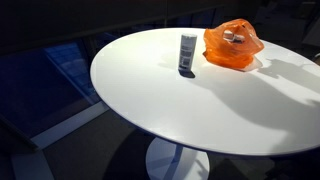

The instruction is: Take the yellow bottle out of the plastic bag and put it on the table

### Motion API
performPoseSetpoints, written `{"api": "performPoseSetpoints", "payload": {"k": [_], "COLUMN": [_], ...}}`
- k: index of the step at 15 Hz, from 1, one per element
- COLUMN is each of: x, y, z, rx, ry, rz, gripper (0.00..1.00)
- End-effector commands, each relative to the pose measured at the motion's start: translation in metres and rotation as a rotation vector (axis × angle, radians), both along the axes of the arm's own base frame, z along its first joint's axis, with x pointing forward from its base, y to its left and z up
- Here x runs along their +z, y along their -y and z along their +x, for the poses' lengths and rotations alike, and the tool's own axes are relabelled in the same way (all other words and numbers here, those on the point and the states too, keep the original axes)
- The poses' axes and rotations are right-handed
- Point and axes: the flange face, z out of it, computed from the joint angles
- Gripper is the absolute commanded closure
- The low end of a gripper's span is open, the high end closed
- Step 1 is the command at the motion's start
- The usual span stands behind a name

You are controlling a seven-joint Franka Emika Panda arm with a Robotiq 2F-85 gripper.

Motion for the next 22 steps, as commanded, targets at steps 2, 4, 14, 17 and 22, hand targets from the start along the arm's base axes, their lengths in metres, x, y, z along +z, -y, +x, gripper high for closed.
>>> {"api": "performPoseSetpoints", "payload": {"k": [2,4,14,17,22], "x": [0.000,-0.004,-0.052,-0.065,-0.071], "y": [-0.002,-0.002,-0.007,-0.010,-0.012], "z": [0.043,0.058,0.100,0.100,0.100], "rx": [-0.082,-0.117,-0.157,-0.147,-0.141], "ry": [-0.065,-0.079,-0.105,-0.123,-0.133], "rz": [0.046,0.058,0.055,0.054,0.050], "gripper": [0.00,0.00,0.00,0.00,0.17]}}
